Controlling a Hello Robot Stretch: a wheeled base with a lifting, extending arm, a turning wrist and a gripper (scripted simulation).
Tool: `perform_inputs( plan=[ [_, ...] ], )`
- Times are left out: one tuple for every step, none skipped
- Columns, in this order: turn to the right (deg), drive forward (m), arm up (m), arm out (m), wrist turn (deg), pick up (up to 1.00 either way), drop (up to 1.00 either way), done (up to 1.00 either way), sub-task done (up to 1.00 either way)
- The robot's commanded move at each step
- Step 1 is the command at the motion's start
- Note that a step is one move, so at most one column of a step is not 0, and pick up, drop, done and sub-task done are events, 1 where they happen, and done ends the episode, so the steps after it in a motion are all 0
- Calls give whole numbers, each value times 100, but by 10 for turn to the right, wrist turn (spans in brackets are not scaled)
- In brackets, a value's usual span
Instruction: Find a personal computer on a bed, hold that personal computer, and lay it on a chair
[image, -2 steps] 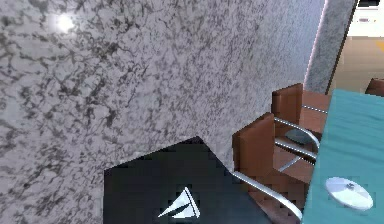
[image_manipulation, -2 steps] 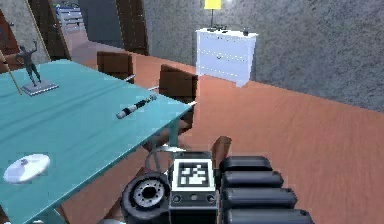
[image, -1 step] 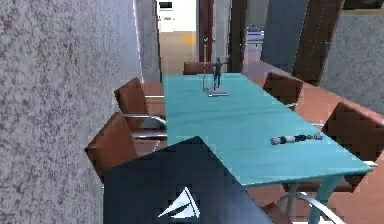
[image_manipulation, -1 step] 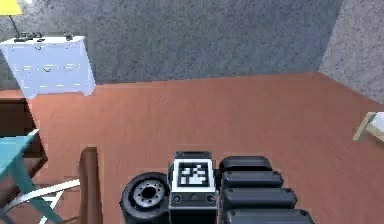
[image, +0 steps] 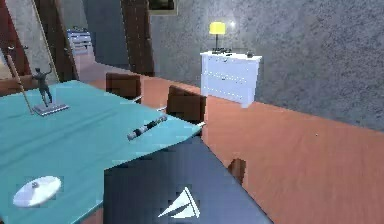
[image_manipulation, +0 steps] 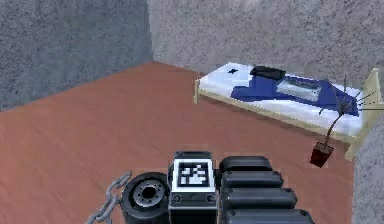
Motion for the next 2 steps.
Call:
perform_inputs(
  plan=[
    [450,0,0,0,0,0,0,0,0],
    [120,0,0,0,0,0,0,0,0]
  ],
)
